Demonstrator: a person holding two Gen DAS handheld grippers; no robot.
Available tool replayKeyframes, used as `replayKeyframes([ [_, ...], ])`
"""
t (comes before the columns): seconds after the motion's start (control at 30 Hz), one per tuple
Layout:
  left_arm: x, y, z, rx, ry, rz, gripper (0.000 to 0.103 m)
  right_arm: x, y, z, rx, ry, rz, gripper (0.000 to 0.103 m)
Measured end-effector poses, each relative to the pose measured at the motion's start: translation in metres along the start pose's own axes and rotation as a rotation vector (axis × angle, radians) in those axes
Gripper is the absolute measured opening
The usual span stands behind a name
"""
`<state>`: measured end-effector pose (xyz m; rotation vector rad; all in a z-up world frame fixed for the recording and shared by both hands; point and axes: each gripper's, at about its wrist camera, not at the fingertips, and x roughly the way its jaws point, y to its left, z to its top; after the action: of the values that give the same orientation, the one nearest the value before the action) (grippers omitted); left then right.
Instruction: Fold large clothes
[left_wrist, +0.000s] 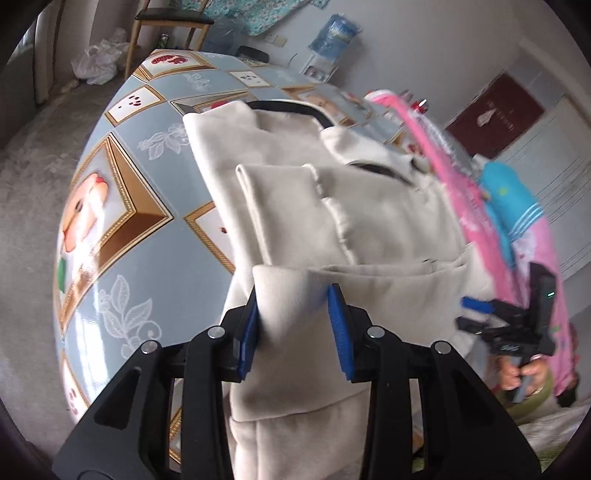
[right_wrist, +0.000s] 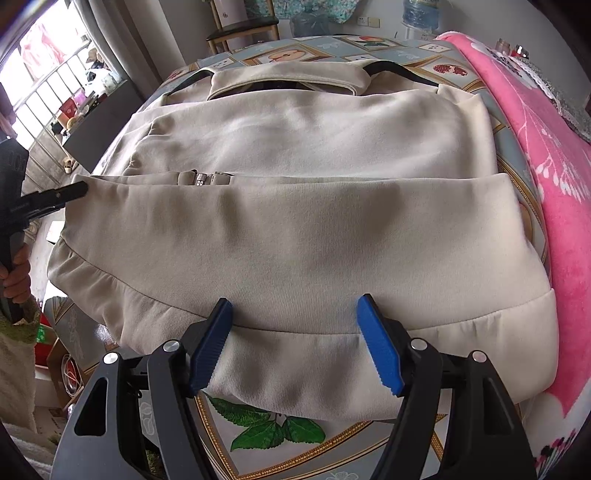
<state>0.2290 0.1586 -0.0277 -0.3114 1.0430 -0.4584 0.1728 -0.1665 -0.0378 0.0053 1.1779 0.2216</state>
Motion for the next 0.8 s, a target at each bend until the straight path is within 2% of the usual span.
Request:
replayKeyframes([
  [0.1, -0.002, -0.003, -0.002, 0.037, -0.016, 0.056, 0.034, 0.0, 0.0, 0.0, 0.0, -0.001, 0.0, 0.069],
  [0.17, -0.008, -0.012, -0.005, 0.086, -0.04, 0.083, 0.027, 0.0, -0.001, 0.0, -0.002, 0.001, -0.001, 0.069],
  [0.3, -0.025, -0.033, -0.015, 0.185, -0.095, 0.023, 0.027, 0.0, -0.001, 0.0, -0.001, -0.001, -0.001, 0.069],
  [0.37, -0.021, -0.038, -0.017, 0.211, -0.073, 0.054, 0.027, 0.0, -0.001, 0.0, -0.004, -0.004, -0.004, 0.069],
  [0.47, -0.006, -0.034, -0.017, 0.205, -0.022, 0.135, 0.027, 0.0, 0.0, 0.0, -0.007, -0.007, -0.007, 0.069],
  [0.53, -0.004, -0.029, -0.016, 0.187, -0.025, 0.157, 0.027, 0.0, 0.0, 0.0, -0.004, -0.008, -0.004, 0.069],
  [0.6, -0.005, -0.03, -0.016, 0.187, -0.042, 0.172, 0.027, 0.0, 0.0, -0.001, -0.003, -0.011, -0.004, 0.069],
  [0.67, -0.01, -0.037, -0.021, 0.214, -0.063, 0.176, 0.021, 0.0, 0.001, -0.001, -0.005, -0.012, -0.005, 0.069],
  [0.8, -0.017, -0.052, -0.032, 0.261, -0.076, 0.172, 0.021, 0.0, 0.0, -0.001, -0.004, -0.016, 0.0, 0.069],
])
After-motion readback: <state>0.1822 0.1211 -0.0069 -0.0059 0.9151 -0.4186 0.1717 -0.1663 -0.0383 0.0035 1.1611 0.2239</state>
